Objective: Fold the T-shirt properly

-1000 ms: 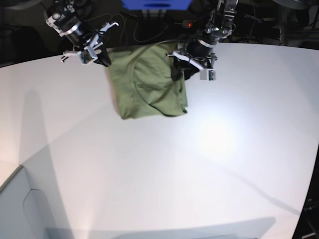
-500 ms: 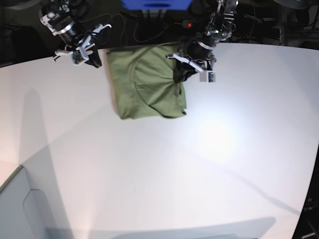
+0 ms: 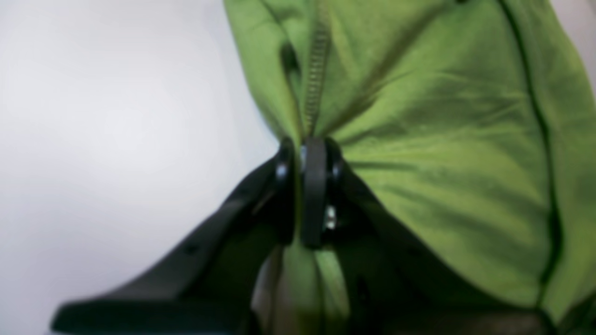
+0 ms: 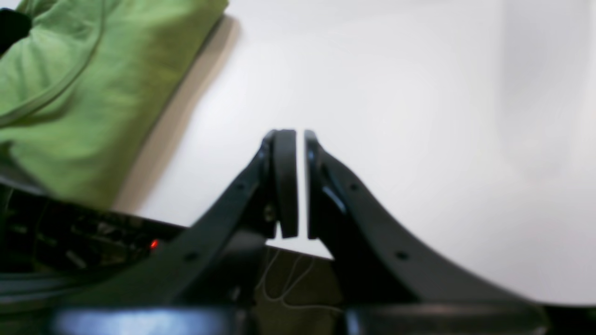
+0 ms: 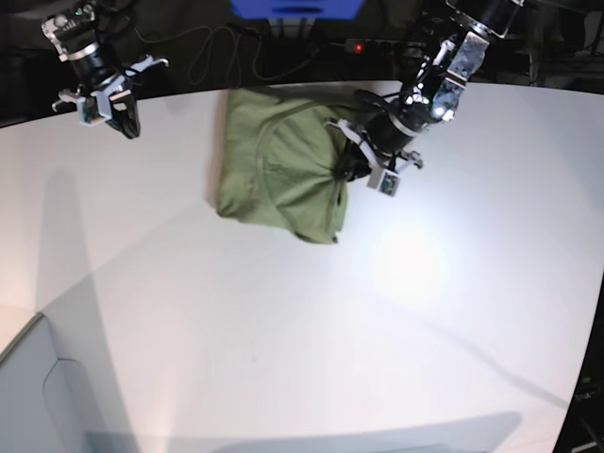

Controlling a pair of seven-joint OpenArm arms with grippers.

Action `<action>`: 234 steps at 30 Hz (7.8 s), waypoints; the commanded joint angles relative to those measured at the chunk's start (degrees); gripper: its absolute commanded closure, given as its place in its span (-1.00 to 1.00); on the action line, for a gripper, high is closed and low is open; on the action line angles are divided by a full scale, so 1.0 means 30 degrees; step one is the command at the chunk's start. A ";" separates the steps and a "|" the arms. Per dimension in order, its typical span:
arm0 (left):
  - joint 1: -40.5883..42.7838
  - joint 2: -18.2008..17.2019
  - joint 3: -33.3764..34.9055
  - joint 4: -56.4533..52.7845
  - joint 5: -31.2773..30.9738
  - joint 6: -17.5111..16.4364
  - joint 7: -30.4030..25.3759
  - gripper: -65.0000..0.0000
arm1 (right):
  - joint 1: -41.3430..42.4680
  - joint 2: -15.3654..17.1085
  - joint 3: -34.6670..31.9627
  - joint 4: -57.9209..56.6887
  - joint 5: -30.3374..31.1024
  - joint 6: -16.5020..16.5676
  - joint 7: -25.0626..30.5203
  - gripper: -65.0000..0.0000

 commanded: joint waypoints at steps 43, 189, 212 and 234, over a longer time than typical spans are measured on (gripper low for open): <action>-1.8429 0.5220 2.0002 -0.8822 0.7813 -0.3242 -0.0386 1.00 | -0.1104 -0.2326 0.2544 0.0160 0.0492 0.0361 0.0444 1.00; 1.4187 0.3111 -1.9921 0.1317 0.2099 -0.3418 0.2076 1.00 | -0.4679 -0.1070 -0.0152 -0.4119 0.0521 0.0361 -0.0347 1.00; 0.3110 0.0913 -0.8697 -1.9869 0.2157 -0.3418 -0.3961 1.00 | 0.2383 0.0249 -0.1763 -2.1262 -0.4256 -0.0181 0.5279 1.00; 0.1732 0.2818 -0.7467 -2.2126 0.1952 -0.3242 -0.4576 1.00 | 0.6808 0.0396 -0.1734 -3.1166 -0.8534 -1.7265 1.0202 1.00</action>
